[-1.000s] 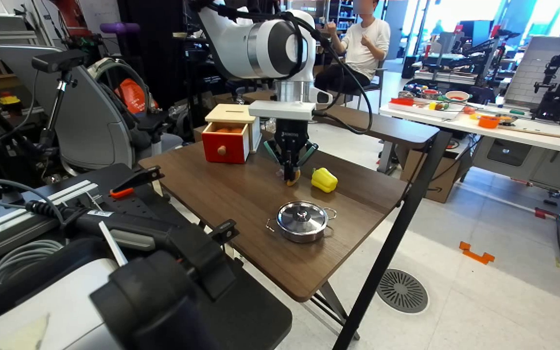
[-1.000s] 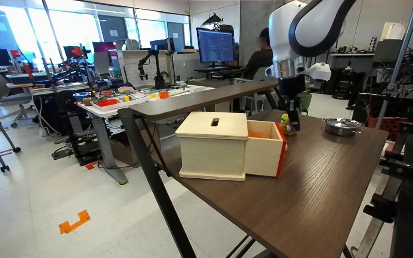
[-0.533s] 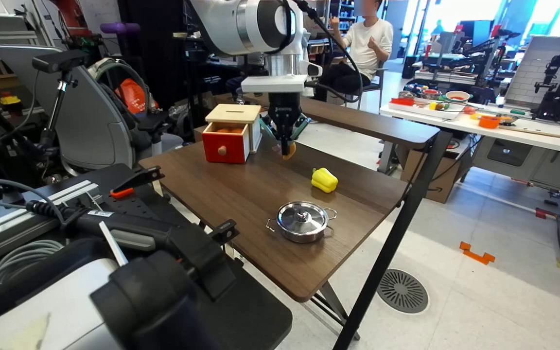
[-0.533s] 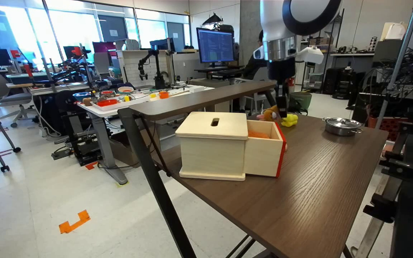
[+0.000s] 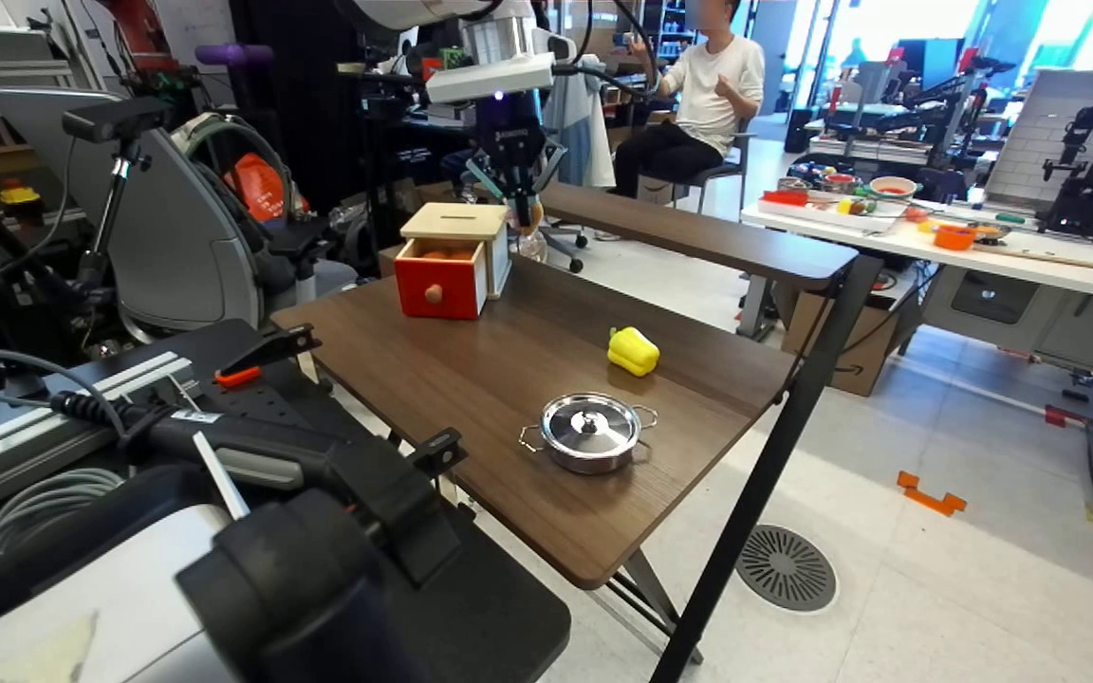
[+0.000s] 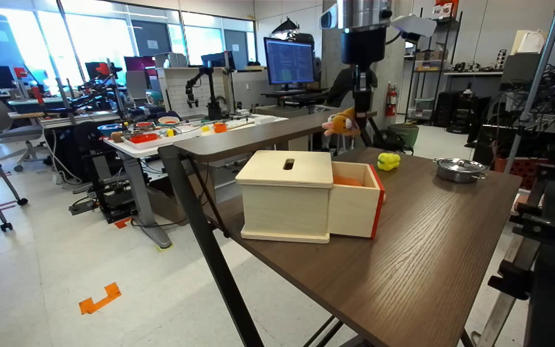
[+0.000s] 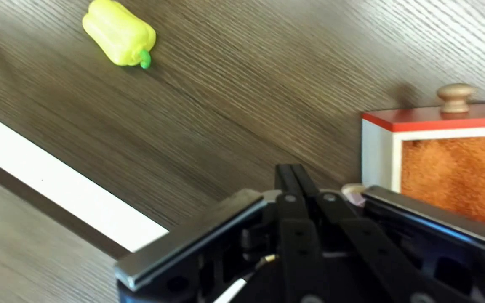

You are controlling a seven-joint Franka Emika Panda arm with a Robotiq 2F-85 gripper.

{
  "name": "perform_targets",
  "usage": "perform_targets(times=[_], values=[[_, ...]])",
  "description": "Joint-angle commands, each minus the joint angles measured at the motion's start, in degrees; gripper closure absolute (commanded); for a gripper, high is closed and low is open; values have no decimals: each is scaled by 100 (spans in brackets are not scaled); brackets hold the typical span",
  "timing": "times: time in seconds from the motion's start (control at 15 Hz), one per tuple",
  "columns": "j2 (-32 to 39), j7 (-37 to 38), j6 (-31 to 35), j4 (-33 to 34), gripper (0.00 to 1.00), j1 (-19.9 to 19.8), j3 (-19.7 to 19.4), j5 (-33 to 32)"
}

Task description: Open the drawer and pick up the plush toy and place it in the open drawer

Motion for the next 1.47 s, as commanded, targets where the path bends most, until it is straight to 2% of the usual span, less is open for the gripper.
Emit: perform_targets(times=[0.0, 0.33, 0.6, 1.4], values=[[-210, -272, -251, -113, 100, 99, 327, -72], [-71, -762, -453, -132, 100, 87, 721, 95], [-58, -1084, -556, -291, 100, 43, 867, 168], [433, -1349, -1226, -38, 100, 41, 730, -27]])
